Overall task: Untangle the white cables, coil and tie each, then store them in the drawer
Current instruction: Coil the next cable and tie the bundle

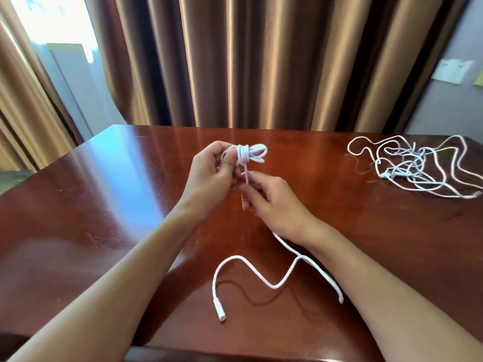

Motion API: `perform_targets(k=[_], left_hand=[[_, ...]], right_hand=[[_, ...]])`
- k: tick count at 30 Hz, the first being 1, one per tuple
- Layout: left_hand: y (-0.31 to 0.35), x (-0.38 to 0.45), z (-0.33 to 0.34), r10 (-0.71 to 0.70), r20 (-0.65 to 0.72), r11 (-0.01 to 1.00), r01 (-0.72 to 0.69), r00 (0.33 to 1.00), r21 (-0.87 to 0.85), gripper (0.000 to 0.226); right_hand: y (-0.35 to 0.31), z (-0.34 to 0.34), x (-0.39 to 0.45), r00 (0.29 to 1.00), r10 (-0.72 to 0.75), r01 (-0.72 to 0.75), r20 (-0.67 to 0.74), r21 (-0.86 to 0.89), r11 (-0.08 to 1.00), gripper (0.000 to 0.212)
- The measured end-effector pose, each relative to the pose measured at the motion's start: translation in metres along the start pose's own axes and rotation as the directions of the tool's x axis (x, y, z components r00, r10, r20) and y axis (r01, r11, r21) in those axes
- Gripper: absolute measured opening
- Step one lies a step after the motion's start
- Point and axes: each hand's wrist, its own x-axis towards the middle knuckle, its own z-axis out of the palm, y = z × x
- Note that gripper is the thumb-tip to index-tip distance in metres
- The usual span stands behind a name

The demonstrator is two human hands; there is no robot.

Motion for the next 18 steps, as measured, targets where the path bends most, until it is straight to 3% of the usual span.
perform_targets(k=[2, 4, 7, 11, 13, 16, 18], left_hand=[[-0.005, -0.001, 0.000, 0.185, -0.062, 0.917, -0.150, 0.981, 0.369, 0.013], [-0.004, -0.003, 0.000, 0.276, -0.063, 0.839, -0.209, 0.959, 0.503, 0.011], [-0.007, -0.003, -0.002, 0.333, 0.009, 0.780, -0.281, 0.943, 0.559, 0.010], [-0.012, 0.001, -0.006, 0.368, 0.181, 0.701, -0.400, 0.912, 0.590, 0.011], [-0.010, 0.001, -0.008, 0.336, 0.262, 0.694, -0.426, 0.905, 0.581, 0.016], [-0.006, 0.000, -0.012, 0.263, 0.372, 0.730, -0.436, 0.890, 0.526, 0.022], [-0.002, 0.000, -0.014, 0.179, 0.439, 0.779, -0.399, 0.881, 0.484, 0.023]], right_hand=[[-0.003, -0.002, -0.002, 0.999, -0.042, 0.046, 0.022, -0.226, 0.973, 0.023], [-0.008, -0.005, -0.003, 0.998, -0.066, 0.069, 0.019, -0.335, 0.940, 0.025], [-0.016, -0.011, -0.003, 0.991, -0.134, 0.131, 0.027, -0.476, 0.870, 0.025], [-0.020, -0.030, -0.005, 0.935, -0.351, 0.270, 0.053, -0.747, 0.608, 0.013], [-0.019, -0.038, -0.003, 0.911, -0.406, 0.303, 0.077, -0.793, 0.529, 0.014], [-0.012, -0.047, 0.001, 0.886, -0.452, 0.344, 0.104, -0.801, 0.490, 0.021], [-0.009, -0.053, 0.001, 0.893, -0.438, 0.345, 0.100, -0.778, 0.525, 0.017]])
